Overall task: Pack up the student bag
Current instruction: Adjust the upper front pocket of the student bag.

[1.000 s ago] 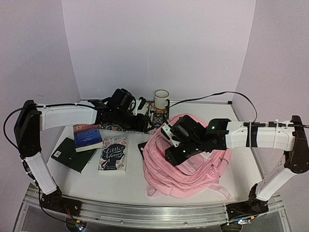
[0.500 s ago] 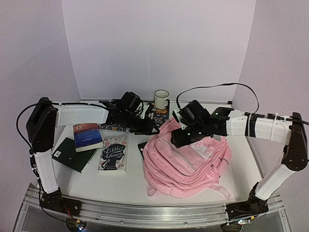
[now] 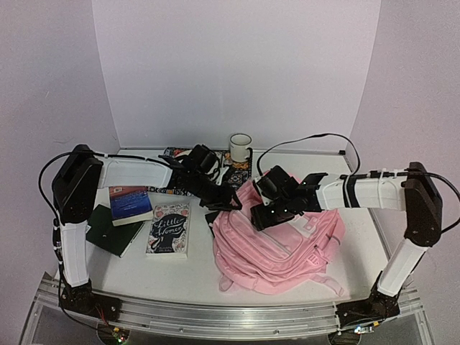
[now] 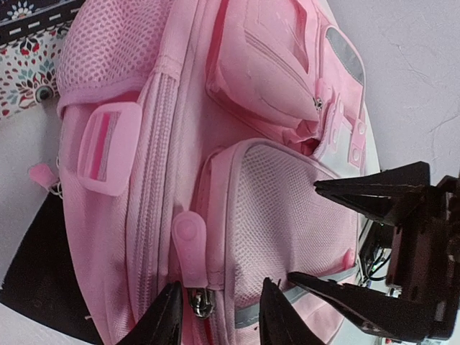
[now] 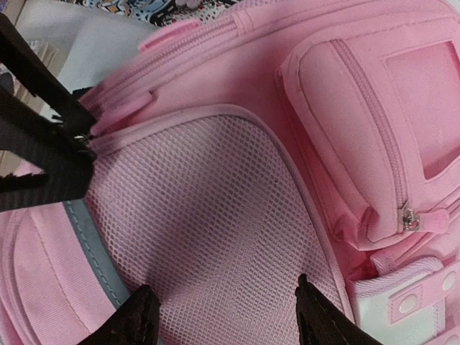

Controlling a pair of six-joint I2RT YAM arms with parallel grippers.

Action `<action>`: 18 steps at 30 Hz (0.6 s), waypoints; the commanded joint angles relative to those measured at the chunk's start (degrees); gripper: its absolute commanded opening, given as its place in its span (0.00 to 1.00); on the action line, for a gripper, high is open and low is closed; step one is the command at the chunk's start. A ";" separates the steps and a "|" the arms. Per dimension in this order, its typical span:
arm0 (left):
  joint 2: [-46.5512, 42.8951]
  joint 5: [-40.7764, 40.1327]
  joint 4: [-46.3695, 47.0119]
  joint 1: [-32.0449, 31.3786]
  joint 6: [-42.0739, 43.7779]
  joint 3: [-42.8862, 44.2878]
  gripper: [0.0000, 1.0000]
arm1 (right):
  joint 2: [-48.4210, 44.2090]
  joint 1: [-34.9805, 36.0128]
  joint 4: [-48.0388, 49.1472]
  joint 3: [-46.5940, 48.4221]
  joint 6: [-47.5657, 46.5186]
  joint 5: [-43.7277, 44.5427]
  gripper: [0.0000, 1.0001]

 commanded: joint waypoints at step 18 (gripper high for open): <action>-12.21 -6.23 5.78 -5.29 -3.17 -9.00 0.30 | -2.80 -1.87 1.23 -3.85 -4.44 0.32 0.65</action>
